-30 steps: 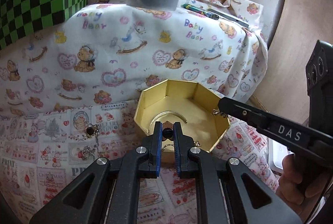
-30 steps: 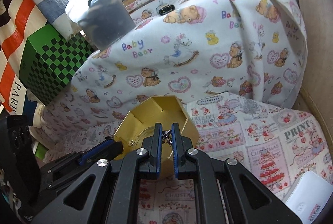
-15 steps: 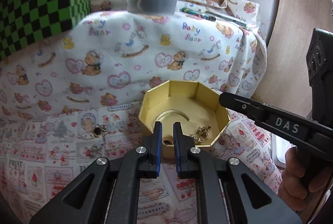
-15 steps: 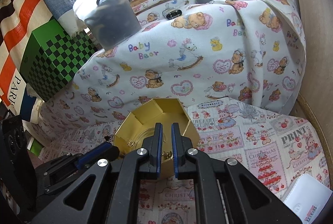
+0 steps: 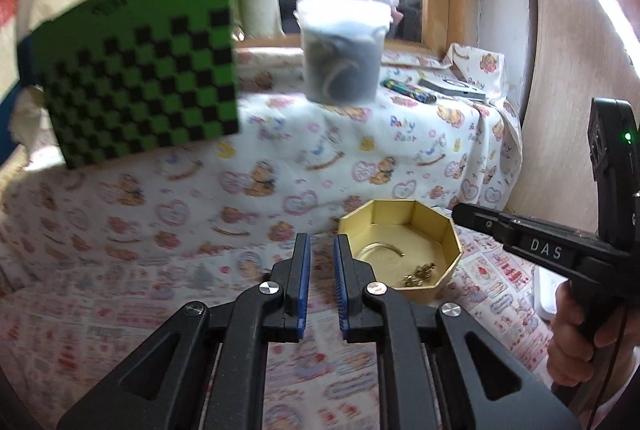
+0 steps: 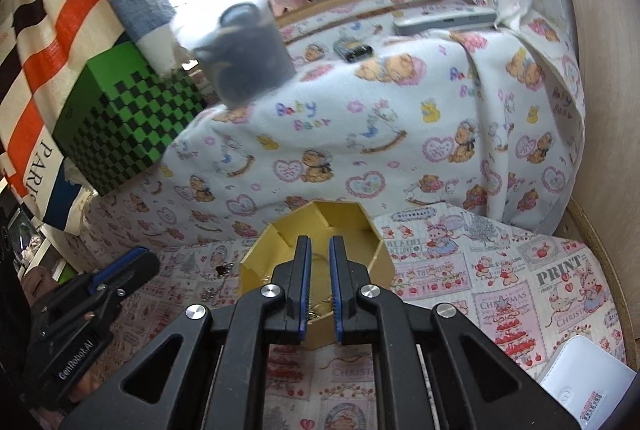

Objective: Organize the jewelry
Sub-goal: 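Open the left tool to drop the keyring in the box while the right tool releases the chain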

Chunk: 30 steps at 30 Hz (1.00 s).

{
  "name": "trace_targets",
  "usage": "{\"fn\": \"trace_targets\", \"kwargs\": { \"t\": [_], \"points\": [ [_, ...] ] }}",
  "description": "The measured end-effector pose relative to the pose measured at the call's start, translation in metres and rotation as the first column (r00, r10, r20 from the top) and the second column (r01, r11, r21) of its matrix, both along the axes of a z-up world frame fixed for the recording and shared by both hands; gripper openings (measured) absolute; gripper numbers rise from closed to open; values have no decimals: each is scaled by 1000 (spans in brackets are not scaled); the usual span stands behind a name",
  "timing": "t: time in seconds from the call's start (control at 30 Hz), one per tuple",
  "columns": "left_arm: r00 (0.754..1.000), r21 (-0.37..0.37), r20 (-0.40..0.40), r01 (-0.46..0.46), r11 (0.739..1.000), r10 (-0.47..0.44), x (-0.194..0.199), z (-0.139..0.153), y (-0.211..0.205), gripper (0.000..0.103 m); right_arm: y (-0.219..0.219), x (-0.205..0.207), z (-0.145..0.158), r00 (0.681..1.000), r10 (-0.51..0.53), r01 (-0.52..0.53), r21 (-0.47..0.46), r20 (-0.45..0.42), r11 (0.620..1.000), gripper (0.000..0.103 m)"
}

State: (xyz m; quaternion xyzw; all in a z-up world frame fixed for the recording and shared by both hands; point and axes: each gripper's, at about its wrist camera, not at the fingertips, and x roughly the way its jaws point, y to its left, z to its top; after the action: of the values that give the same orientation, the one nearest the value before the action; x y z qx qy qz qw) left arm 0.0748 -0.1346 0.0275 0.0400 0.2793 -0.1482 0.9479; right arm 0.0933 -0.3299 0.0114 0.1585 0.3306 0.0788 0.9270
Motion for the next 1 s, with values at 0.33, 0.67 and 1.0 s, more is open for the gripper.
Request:
{"fn": "trace_targets", "kwargs": {
  "t": [0.33,0.67,1.0],
  "points": [
    [995,-25,101,-17,1000,20,-32,30,29,18,19,-12,13,998,28,-25,-55,58,998,22],
    [978,-14,177,-113,993,114,-46,35,51,69,27,-22,20,991,22,-8,-102,133,995,74],
    [978,-42,130,-161,986,166,-41,4,79,90,45,-28,18,987,35,-10,-164,155,986,86]
  ]
}}
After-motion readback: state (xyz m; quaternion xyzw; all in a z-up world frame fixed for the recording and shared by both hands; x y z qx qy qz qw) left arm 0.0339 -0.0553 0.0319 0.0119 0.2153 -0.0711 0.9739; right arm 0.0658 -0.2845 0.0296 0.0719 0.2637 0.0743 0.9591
